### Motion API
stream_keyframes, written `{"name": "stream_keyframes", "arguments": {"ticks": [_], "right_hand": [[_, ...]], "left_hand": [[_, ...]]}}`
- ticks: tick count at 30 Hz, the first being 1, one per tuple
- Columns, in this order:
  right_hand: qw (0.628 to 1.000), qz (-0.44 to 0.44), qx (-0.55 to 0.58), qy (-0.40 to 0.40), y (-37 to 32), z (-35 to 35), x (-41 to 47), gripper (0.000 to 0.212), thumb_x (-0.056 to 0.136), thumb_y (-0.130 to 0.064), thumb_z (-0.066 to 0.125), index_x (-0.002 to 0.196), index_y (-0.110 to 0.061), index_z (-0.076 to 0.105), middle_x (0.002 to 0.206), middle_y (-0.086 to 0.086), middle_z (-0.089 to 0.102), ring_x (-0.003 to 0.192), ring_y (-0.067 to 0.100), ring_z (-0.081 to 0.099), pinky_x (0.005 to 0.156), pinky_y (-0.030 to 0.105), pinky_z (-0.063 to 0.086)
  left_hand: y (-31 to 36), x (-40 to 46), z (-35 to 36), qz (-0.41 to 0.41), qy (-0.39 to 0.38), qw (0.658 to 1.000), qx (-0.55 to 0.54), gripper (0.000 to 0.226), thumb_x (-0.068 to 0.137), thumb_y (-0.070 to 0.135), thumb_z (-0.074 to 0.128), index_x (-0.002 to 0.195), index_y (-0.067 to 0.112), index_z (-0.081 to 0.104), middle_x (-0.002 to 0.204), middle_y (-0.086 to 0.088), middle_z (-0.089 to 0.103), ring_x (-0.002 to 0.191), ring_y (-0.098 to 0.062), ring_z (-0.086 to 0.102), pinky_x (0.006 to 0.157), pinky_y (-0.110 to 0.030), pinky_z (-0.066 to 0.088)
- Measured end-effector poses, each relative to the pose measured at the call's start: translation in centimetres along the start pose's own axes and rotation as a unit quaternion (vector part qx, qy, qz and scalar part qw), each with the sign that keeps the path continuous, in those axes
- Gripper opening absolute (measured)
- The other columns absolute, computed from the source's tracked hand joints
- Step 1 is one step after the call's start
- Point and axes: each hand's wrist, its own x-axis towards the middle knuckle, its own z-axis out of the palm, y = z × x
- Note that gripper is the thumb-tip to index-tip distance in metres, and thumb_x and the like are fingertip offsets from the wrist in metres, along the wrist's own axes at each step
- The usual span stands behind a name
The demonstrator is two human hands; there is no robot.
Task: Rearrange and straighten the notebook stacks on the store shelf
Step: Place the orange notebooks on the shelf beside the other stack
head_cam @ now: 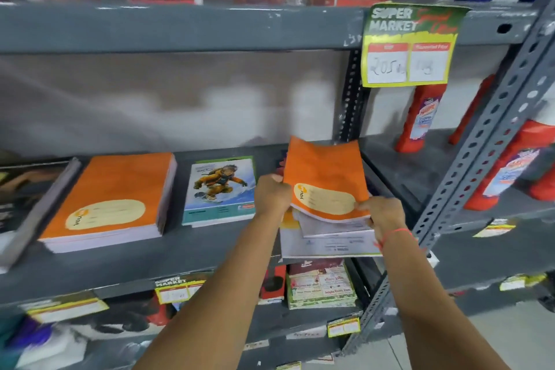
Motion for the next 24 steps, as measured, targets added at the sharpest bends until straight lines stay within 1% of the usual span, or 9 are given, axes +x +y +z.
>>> {"name": "stream_keyframes", "arguments": {"ticks": [4, 7, 10, 12, 14, 17, 19, 22, 24], "right_hand": [[0.994, -0.075, -0.034, -0.068, -3.1, 3.4, -2.2, 0.033, 0.08, -0.009, 0.062, 0.054, -0.017, 0.044, 0.025, -0.005, 0.048, 0.024, 0.003, 0.047, 0.042, 0.023, 0.042], [0.985, -0.137, -0.004, -0.102, -4.9, 7.7, -5.3, 0.029, 0.076, -0.004, 0.062, 0.055, -0.018, 0.048, 0.062, 0.008, 0.058, 0.045, 0.014, 0.054, 0.052, 0.027, 0.045], [0.976, -0.175, 0.011, -0.131, -6.3, 13.0, -9.2, 0.028, 0.065, 0.0, 0.071, 0.052, -0.014, 0.051, 0.07, 0.014, 0.058, 0.064, 0.023, 0.052, 0.067, 0.035, 0.043], [0.969, -0.184, -0.023, -0.166, -7.1, 16.5, -11.7, 0.03, 0.066, -0.003, 0.072, 0.049, -0.014, 0.05, 0.058, 0.009, 0.055, 0.058, 0.022, 0.051, 0.066, 0.033, 0.044], [0.962, -0.188, -0.041, -0.195, -7.6, 19.7, -13.8, 0.029, 0.067, -0.005, 0.072, 0.048, -0.012, 0.051, 0.053, 0.005, 0.052, 0.053, 0.022, 0.05, 0.067, 0.035, 0.047], [0.953, -0.189, -0.075, -0.226, -7.5, 24.0, -16.5, 0.024, 0.069, -0.008, 0.072, 0.054, -0.008, 0.053, 0.068, 0.012, 0.059, 0.06, 0.025, 0.055, 0.076, 0.038, 0.051], [0.951, -0.182, -0.074, -0.24, -6.9, 26.6, -17.8, 0.026, 0.069, -0.007, 0.071, 0.056, -0.01, 0.05, 0.074, 0.013, 0.059, 0.061, 0.026, 0.057, 0.079, 0.041, 0.053], [0.949, -0.186, -0.103, -0.234, -6.1, 29.4, -19.1, 0.022, 0.071, -0.008, 0.068, 0.06, -0.01, 0.05, 0.08, 0.013, 0.06, 0.079, 0.031, 0.06, 0.078, 0.04, 0.054], [0.946, -0.194, -0.128, -0.225, -5.6, 30.8, -19.5, 0.026, 0.072, -0.008, 0.065, 0.056, -0.011, 0.045, 0.078, 0.013, 0.058, 0.074, 0.028, 0.057, 0.067, 0.033, 0.048]], "left_hand": [[0.5, -0.6, -5.4, 0.04, 0.067, 0.997, -0.026, 0.025, 0.075, 0.004, 0.049, 0.058, 0.015, 0.063, 0.068, -0.01, 0.067, 0.066, -0.025, 0.06, 0.062, -0.032, 0.048], [-0.1, -0.3, -11.1, 0.057, 0.131, 0.989, -0.026, 0.027, 0.072, -0.001, 0.046, 0.051, 0.014, 0.056, 0.051, -0.003, 0.052, 0.048, -0.015, 0.043, 0.046, -0.021, 0.035], [-1.8, 0.2, -17.2, 0.038, 0.2, 0.979, -0.025, 0.027, 0.071, -0.005, 0.046, 0.06, 0.012, 0.063, 0.05, -0.011, 0.056, 0.049, -0.012, 0.038, 0.04, -0.007, 0.033], [-3.4, 0.7, -21.0, 0.014, 0.235, 0.971, -0.044, 0.027, 0.07, -0.007, 0.047, 0.072, 0.009, 0.068, 0.066, -0.013, 0.066, 0.061, -0.019, 0.045, 0.061, -0.016, 0.043], [-4.9, 1.1, -24.7, -0.012, 0.262, 0.963, -0.058, 0.028, 0.07, -0.008, 0.048, 0.062, 0.015, 0.061, 0.078, -0.01, 0.06, 0.073, -0.023, 0.046, 0.071, -0.027, 0.041], [-7.2, 1.4, -29.3, -0.044, 0.29, 0.956, -0.019, 0.025, 0.072, -0.005, 0.051, 0.072, 0.012, 0.07, 0.077, -0.014, 0.065, 0.073, -0.03, 0.053, 0.07, -0.029, 0.043], [-8.5, 1.6, -31.6, -0.058, 0.301, 0.952, -0.028, 0.026, 0.072, -0.004, 0.051, 0.082, 0.008, 0.072, 0.066, -0.004, 0.064, 0.068, -0.027, 0.055, 0.064, -0.03, 0.044], [-10.6, 2.4, -33.5, -0.074, 0.288, 0.955, -0.019, 0.033, 0.073, -0.003, 0.05, 0.054, 0.022, 0.059, 0.068, -0.006, 0.062, 0.074, -0.03, 0.054, 0.07, -0.038, 0.049], [-11.9, 3.1, -34.4, -0.069, 0.263, 0.962, 0.023, 0.032, 0.075, 0.001, 0.049, 0.051, 0.021, 0.056, 0.07, -0.01, 0.065, 0.074, -0.03, 0.056, 0.069, -0.034, 0.047]]}}
